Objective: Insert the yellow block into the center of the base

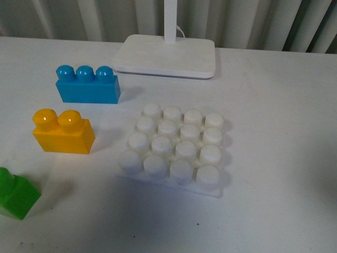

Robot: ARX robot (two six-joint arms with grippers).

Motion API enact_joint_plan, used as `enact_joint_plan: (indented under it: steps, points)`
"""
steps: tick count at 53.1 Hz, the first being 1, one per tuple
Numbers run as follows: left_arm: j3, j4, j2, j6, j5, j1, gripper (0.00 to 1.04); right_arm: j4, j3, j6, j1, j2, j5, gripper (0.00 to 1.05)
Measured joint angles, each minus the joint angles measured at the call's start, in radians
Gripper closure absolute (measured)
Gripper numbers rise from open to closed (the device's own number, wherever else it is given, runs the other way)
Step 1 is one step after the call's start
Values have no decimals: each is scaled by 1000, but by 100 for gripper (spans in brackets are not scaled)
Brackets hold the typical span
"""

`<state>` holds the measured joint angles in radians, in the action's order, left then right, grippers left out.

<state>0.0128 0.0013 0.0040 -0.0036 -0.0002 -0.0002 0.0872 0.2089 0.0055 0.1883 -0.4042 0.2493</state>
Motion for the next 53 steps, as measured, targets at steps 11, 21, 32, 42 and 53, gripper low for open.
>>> enact_joint_plan:
  steps: [11,21,32,42,53]
  points:
    - [0,0,0,0,0,0,6,113,-56,3,-29,32,-98,26]
    - [0,0,0,0,0,0,6,108,-113,-1,-164,110,-243,65]
    - [0,0,0,0,0,0,6,78,-152,-5,-185,182,-249,104]
    - [0,0,0,0,0,0,6,49,-167,-5,-185,225,-249,104]
    - [0,0,0,0,0,0,6,-86,-202,-5,-185,396,-248,104]
